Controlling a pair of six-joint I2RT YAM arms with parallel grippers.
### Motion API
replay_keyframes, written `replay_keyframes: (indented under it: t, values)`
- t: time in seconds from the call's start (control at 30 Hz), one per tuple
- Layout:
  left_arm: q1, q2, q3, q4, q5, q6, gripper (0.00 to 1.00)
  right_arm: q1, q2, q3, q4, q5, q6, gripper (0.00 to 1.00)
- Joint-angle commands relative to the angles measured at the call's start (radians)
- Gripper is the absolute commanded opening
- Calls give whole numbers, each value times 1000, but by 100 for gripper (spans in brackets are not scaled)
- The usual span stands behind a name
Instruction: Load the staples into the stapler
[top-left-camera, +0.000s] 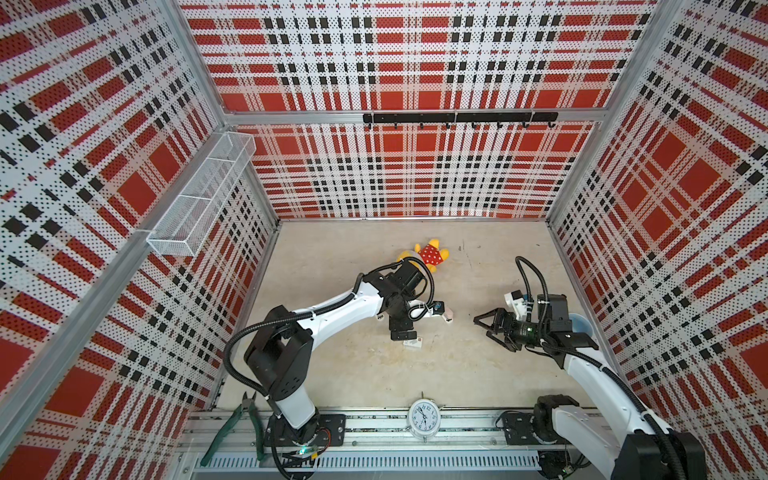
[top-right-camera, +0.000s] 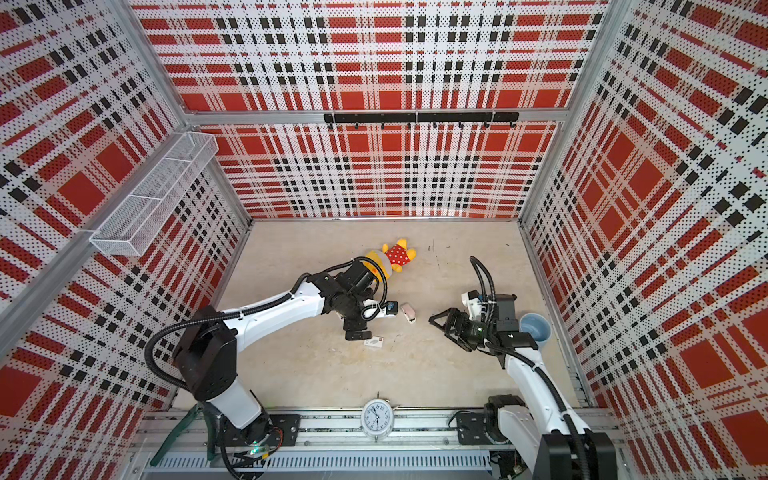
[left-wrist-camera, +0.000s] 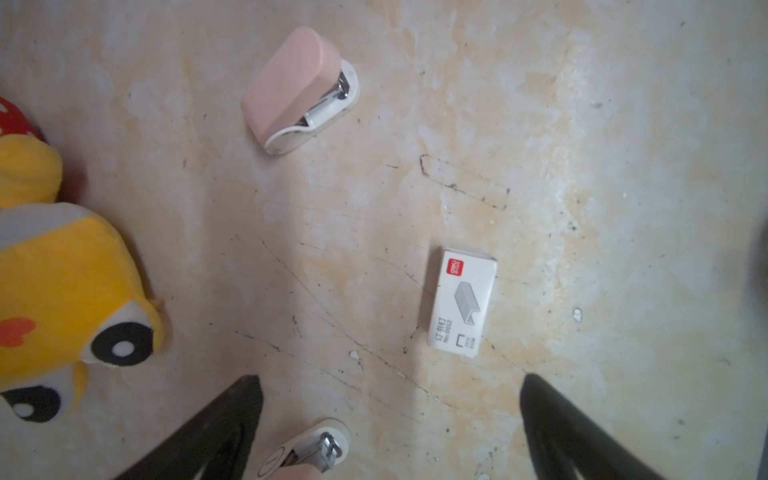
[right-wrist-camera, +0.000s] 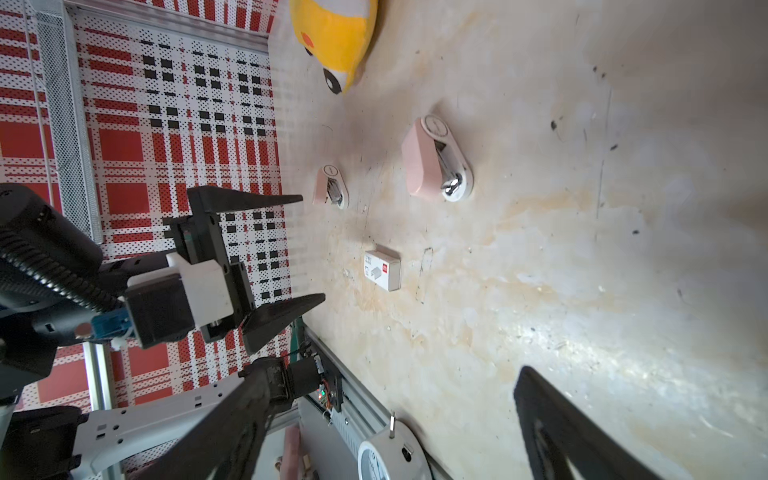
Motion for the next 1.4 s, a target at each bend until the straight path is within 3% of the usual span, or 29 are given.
replay_keyframes:
  t: [0.0,0.47,1.37]
  values:
    - [-10,42,-5,-23,-1,31,100,4,32,-8,89,-49,1,93]
    - [-37,95,-105,108,-16,-21,94,8,168,-32,228,-72,24,89]
    - [-84,157,-112,138,-18,-40,62,8,251,-34,217,-75,-23,88]
